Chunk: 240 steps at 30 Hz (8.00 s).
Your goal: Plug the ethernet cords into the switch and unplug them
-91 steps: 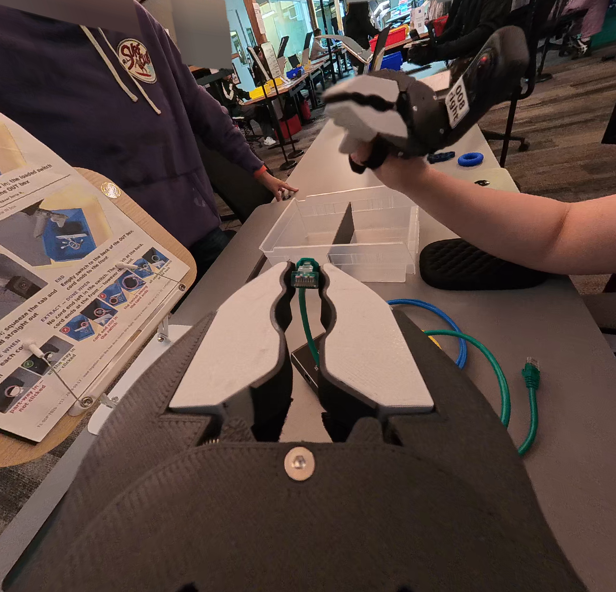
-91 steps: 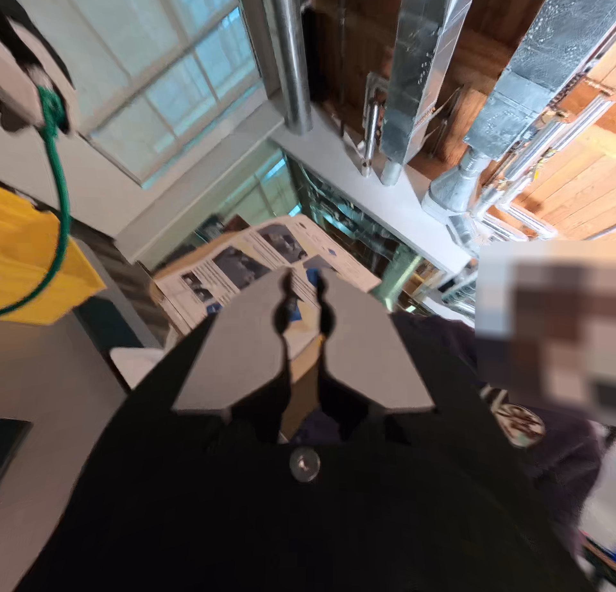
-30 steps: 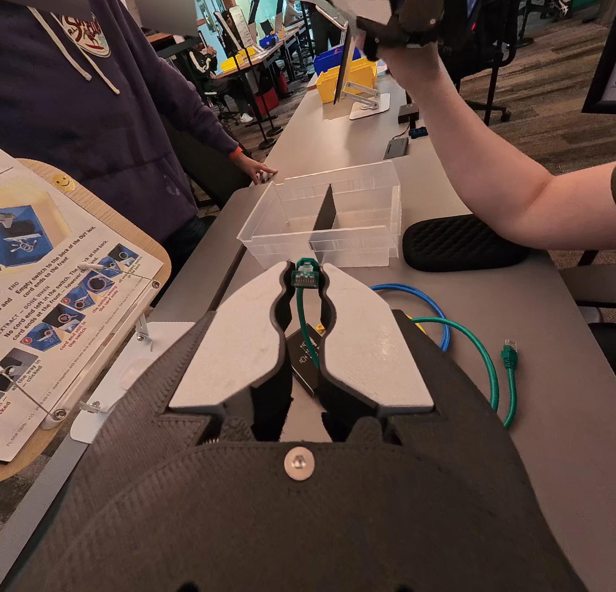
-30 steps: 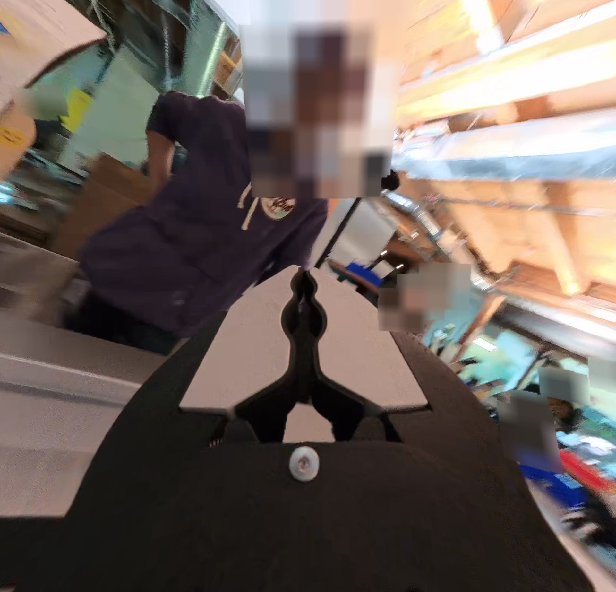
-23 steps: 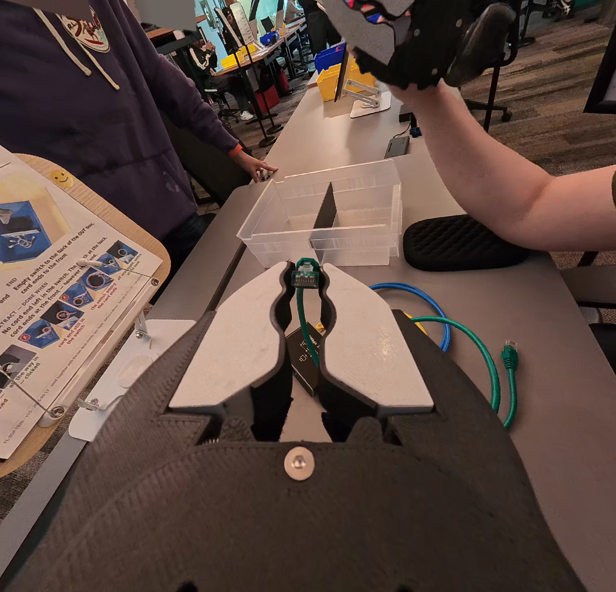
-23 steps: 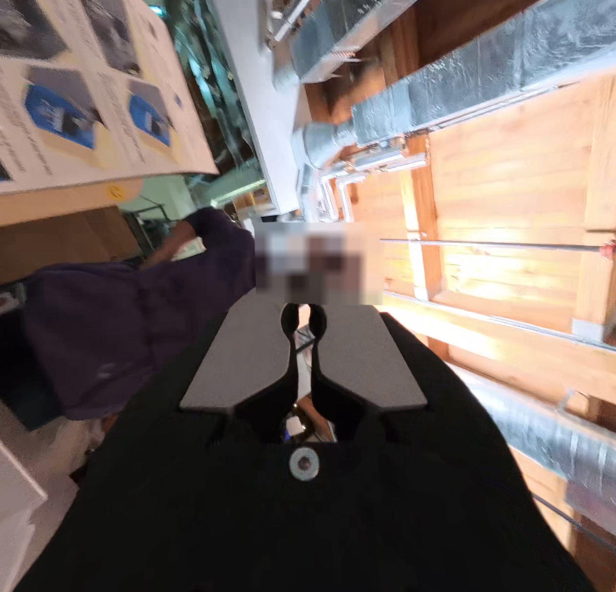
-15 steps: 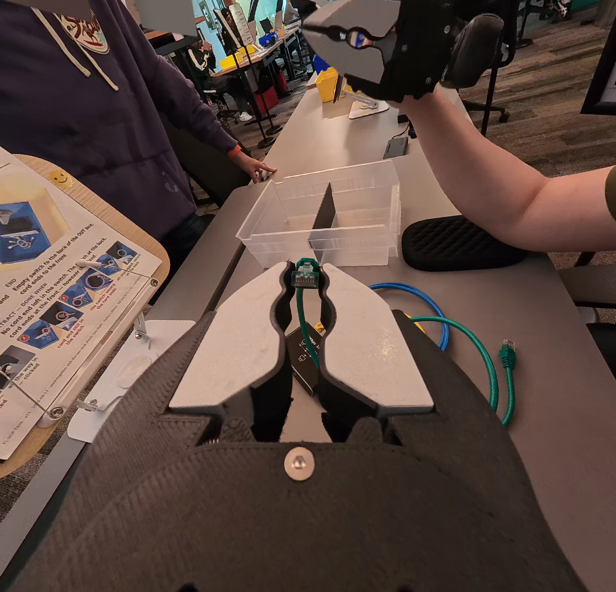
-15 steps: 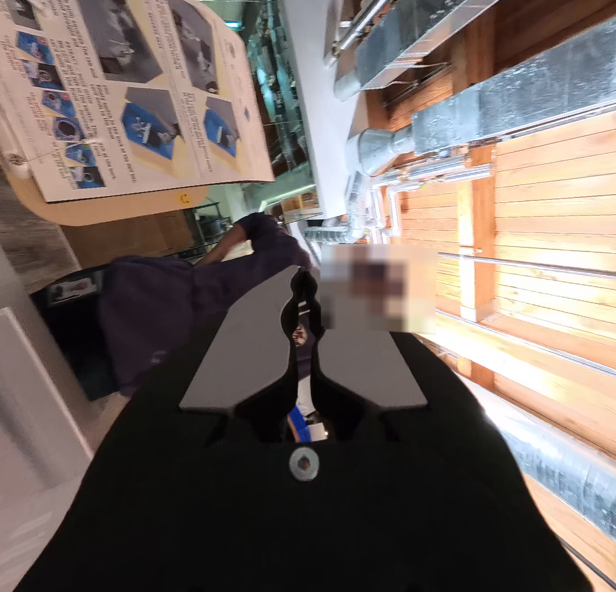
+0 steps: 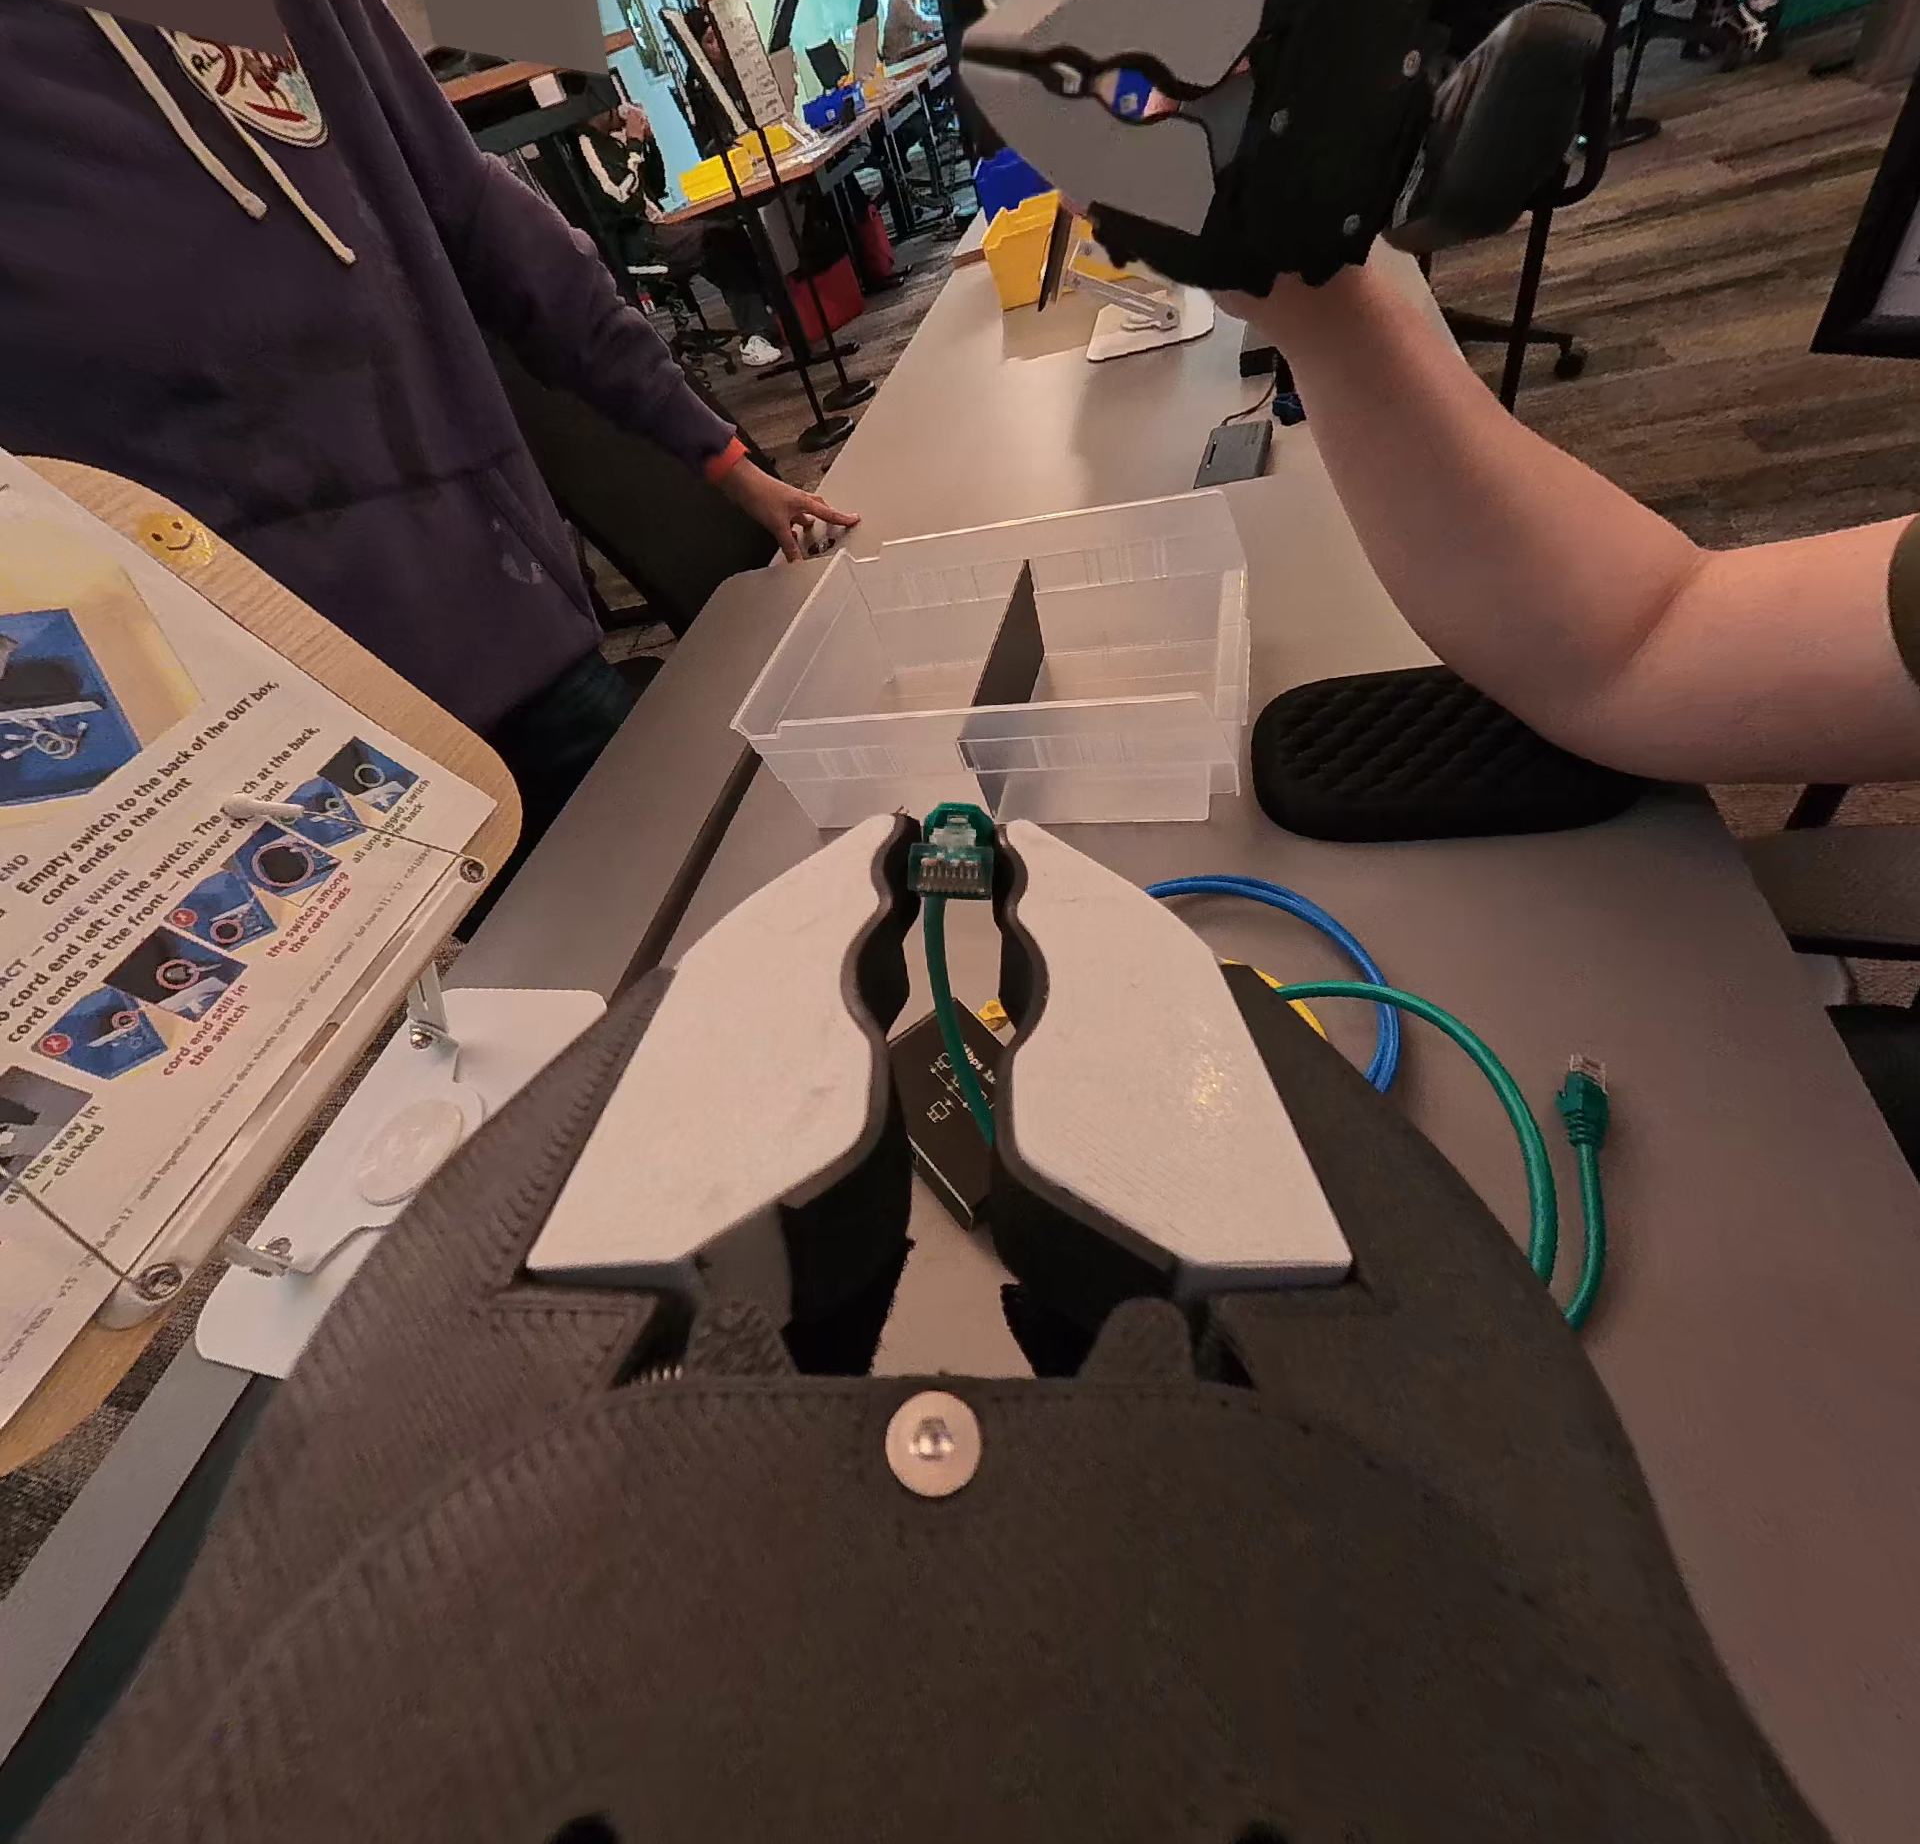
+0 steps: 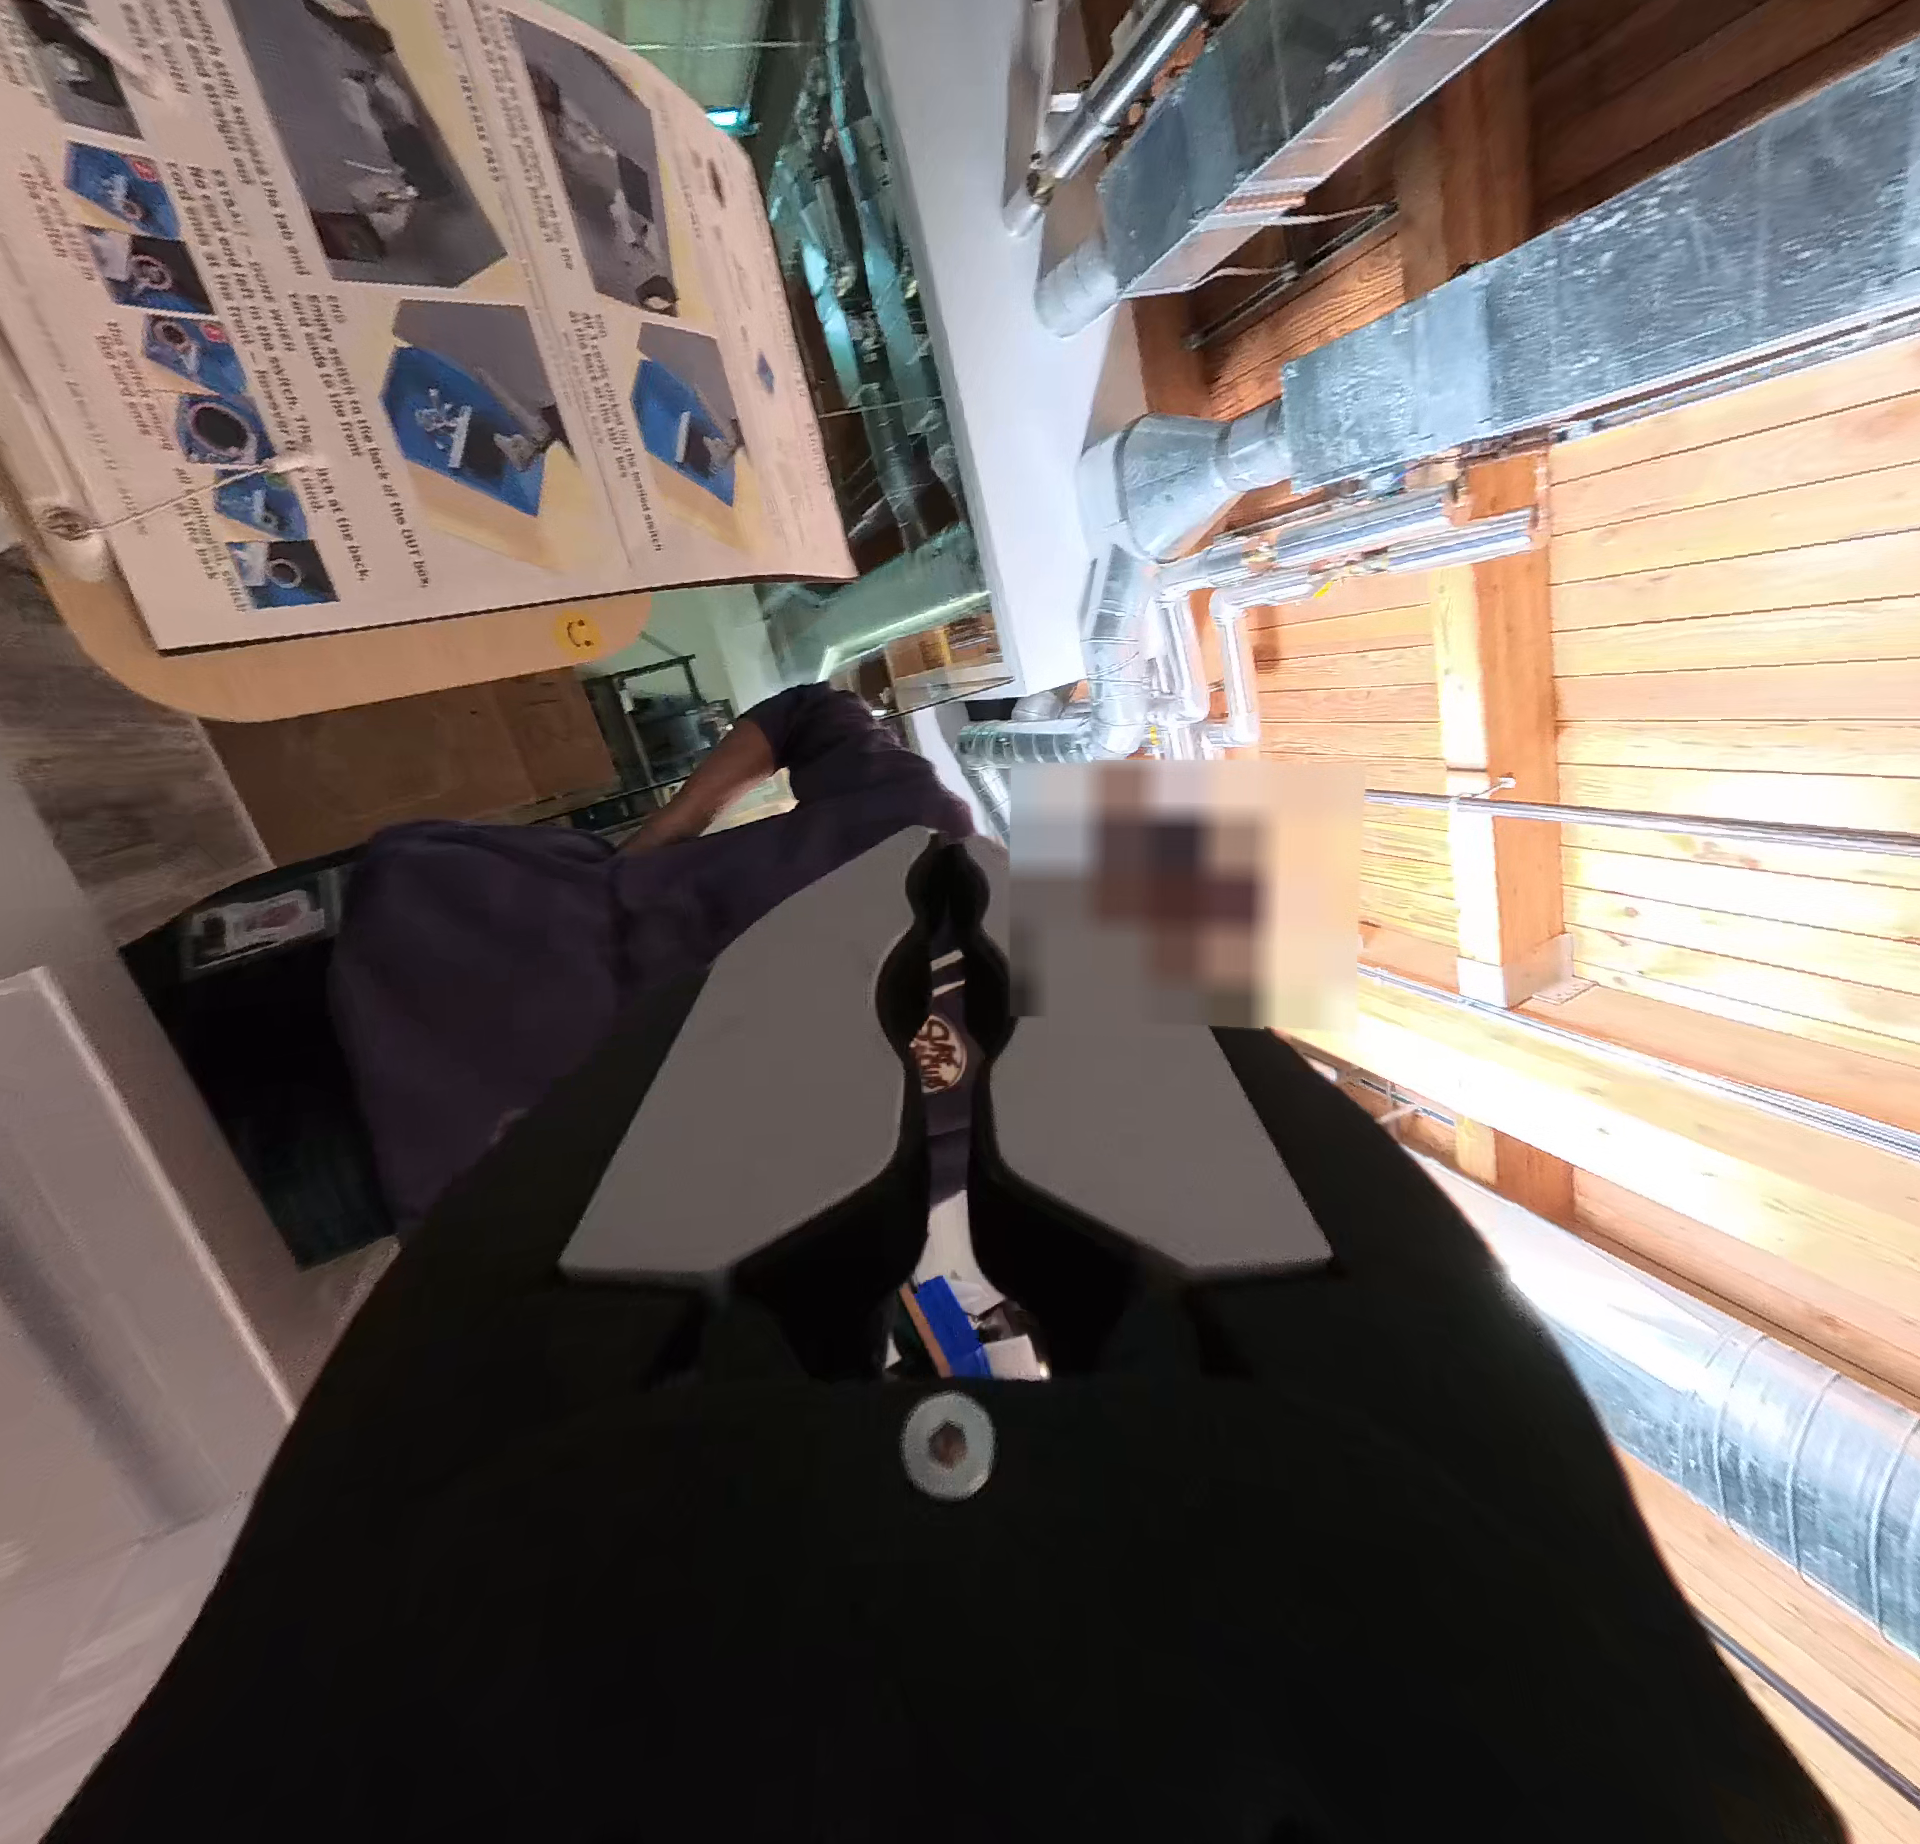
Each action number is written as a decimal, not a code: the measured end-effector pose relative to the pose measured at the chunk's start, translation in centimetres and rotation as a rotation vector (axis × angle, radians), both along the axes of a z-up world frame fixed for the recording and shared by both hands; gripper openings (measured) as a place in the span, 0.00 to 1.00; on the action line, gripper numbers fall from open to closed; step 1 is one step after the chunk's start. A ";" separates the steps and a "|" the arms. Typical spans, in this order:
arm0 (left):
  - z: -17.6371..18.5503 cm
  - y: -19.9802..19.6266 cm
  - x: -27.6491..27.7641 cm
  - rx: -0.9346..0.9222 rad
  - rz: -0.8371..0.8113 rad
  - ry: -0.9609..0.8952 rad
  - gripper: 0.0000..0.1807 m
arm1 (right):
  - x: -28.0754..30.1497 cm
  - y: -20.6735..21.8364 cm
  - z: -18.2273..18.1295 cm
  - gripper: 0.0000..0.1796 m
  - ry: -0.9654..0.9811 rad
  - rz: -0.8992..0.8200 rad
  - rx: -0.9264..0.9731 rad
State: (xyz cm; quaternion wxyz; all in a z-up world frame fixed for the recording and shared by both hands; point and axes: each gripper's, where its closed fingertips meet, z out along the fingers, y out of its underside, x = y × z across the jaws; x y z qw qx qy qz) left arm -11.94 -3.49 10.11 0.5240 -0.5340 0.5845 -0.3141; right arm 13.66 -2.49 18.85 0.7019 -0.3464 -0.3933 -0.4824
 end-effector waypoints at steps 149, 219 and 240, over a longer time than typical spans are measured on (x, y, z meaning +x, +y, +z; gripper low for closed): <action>2.8 -4.1 2.6 -0.106 -0.233 -0.231 0.07 | -23.4 -5.0 -5.5 0.06 0.604 1.476 -0.929; -23.4 4.5 3.8 -0.864 0.644 0.118 0.44 | -12.8 -5.5 -11.5 0.06 0.711 0.808 -1.014; -8.3 5.1 1.9 -0.403 0.665 -0.182 0.44 | -11.5 -6.0 -10.4 0.06 0.861 0.894 -0.956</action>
